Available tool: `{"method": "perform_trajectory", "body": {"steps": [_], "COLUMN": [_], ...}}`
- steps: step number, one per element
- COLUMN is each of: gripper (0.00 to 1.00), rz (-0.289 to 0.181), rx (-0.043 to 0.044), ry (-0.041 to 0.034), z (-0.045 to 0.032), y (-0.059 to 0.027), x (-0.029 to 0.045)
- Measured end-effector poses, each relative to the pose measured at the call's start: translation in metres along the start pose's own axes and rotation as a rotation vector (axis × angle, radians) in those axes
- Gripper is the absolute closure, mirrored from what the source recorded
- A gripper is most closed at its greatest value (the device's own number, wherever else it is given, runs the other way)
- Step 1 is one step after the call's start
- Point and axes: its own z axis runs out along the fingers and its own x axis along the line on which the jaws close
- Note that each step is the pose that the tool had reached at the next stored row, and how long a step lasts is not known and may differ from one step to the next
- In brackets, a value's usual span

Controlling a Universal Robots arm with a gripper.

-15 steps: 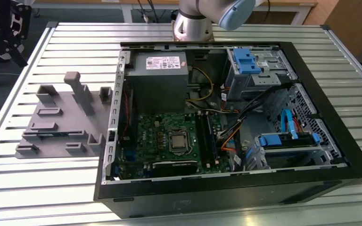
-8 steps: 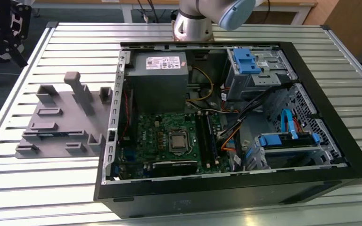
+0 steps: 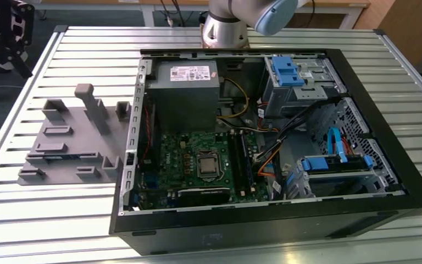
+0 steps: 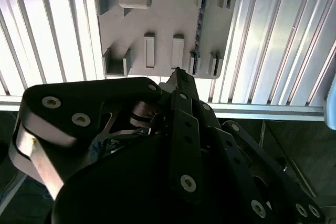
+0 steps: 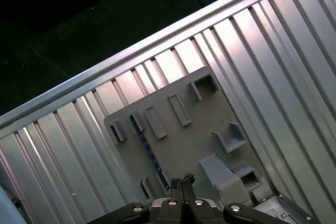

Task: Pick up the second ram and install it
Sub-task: 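Pick up the second ram and move it above second insertion slot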

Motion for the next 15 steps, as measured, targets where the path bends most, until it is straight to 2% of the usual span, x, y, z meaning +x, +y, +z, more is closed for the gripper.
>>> {"method": "perform_trajectory", "body": {"steps": [8,13,15], "gripper": [0.89,0.89,0.89], "rz": [-0.140,-0.164,-0.191], "rx": [0.0002,0.0001,0.0001], "ry": [0.0040,0.0046,0.0050], "z": [0.0018,0.0040,0.0045], "y": [0.0000,0.0045,0.0047], "x": [0.0000,0.0027,0.0029]}}
